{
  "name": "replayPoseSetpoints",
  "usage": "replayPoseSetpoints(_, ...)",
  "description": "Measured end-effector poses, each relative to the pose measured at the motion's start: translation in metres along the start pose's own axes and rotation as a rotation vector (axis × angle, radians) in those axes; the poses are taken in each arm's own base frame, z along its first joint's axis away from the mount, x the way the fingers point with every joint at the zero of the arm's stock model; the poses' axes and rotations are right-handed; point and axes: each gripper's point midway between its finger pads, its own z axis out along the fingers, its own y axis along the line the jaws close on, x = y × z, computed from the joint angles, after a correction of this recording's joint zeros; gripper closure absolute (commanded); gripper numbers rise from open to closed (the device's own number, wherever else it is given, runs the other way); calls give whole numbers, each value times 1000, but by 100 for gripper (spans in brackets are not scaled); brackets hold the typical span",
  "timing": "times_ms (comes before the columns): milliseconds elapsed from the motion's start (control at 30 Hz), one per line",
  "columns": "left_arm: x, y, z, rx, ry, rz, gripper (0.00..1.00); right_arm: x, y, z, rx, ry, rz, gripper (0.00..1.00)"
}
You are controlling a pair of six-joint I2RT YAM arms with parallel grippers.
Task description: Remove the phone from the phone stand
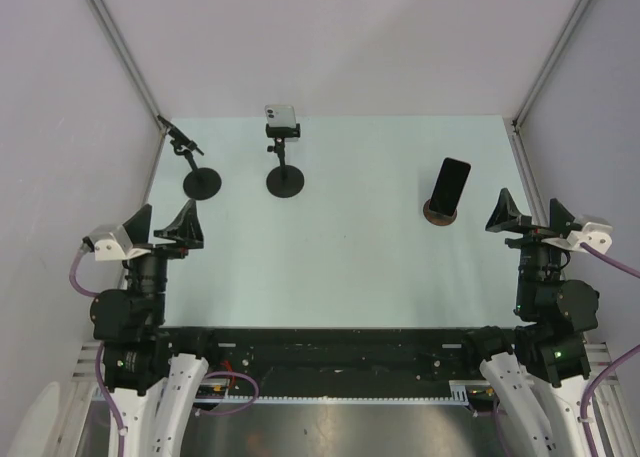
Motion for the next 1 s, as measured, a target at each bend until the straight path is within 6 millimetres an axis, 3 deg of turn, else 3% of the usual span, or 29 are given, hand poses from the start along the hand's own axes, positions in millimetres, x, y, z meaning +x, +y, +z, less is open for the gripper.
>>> replayPoseSetpoints(233, 11, -3, 3, 15, 33, -16, 0, 6, -1, 4, 12, 22, -10, 0)
replayPoseSetpoints(567, 50, -7, 12, 38, 151, -75, 0, 26, 10, 16, -13, 127, -34, 0)
replayPoseSetpoints(800, 90, -12, 12, 68, 269, -127, 0, 69, 28, 25, -58, 302, -11, 0)
replayPoseSetpoints(1000, 120, -9, 6, 65, 346, -141, 0, 112, 40, 45, -4, 522, 16, 0)
